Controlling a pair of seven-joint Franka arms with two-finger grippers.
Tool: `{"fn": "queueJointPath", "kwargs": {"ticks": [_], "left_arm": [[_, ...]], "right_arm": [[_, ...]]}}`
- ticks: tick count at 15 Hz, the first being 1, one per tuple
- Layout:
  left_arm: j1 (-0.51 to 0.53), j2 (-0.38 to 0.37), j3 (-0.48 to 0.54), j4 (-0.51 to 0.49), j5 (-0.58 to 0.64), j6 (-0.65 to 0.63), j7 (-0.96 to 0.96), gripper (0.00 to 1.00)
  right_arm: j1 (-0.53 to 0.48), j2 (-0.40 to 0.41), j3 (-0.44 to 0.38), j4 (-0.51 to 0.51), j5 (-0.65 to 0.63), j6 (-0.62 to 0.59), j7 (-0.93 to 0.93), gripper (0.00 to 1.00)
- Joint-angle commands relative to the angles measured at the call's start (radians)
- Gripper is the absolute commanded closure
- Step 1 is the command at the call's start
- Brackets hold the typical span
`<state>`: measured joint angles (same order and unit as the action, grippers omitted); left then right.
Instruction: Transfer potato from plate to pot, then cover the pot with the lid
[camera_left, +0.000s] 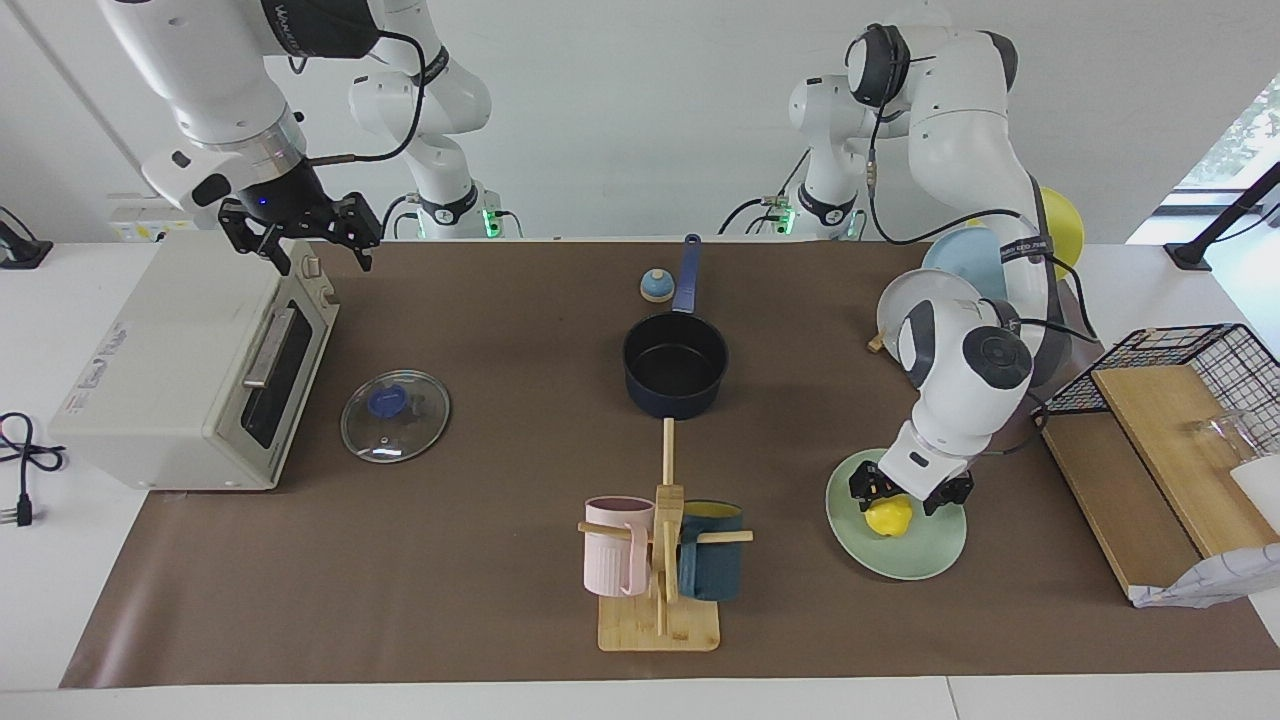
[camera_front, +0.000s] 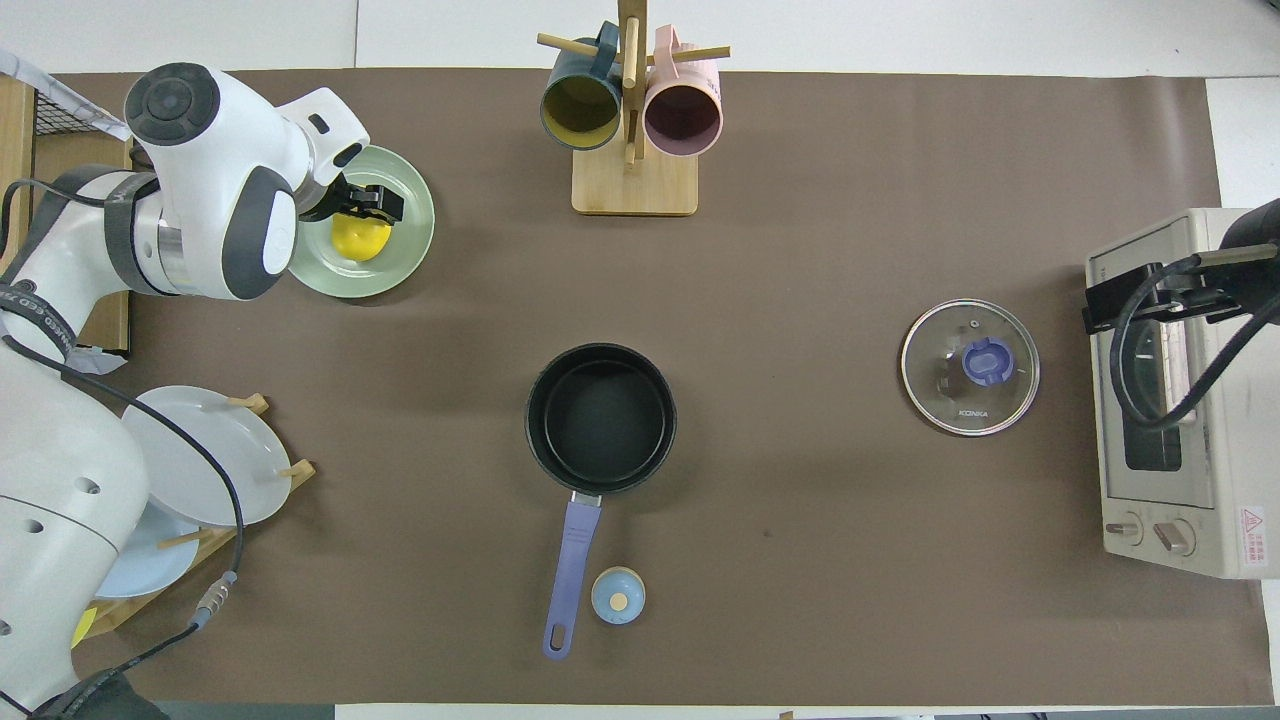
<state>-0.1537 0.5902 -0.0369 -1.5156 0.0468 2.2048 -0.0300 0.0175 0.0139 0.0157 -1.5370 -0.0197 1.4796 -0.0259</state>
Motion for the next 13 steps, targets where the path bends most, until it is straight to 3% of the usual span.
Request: {"fn": "queueJointPath", "kwargs": {"ticks": [1, 3, 7, 9, 13], "left_arm": [[-0.012, -0.004, 0.011, -0.028, 0.024, 0.029, 0.007, 0.06], [-0.012, -0.007, 0.011, -0.034, 0.022, 0.026, 0.005, 0.24], [-0.012, -0.016, 0.014, -0.015, 0.016, -0.031, -0.007, 0.94], [0.000, -0.055, 0.011, 0.006, 0.007, -0.092, -0.007, 1.00], [-0.013, -0.238, 0.009, -0.012, -0.099, -0.268, -0.118, 1.00]], "right_arm": [[-0.002, -0.008, 0.006, -0.018, 0.000, 0.034, 0.011, 0.00], [0.022, -0.008, 0.006, -0.023, 0.000, 0.050, 0.011, 0.00], [0.024, 0.009, 0.006, -0.022, -0.002, 0.064, 0.007, 0.00], [0.033, 0.033, 0.006, -0.022, 0.000, 0.083, 0.009, 0.00], [0.094, 0.093, 0.009, -0.034, 0.000, 0.163, 0.014, 0.00]]}}
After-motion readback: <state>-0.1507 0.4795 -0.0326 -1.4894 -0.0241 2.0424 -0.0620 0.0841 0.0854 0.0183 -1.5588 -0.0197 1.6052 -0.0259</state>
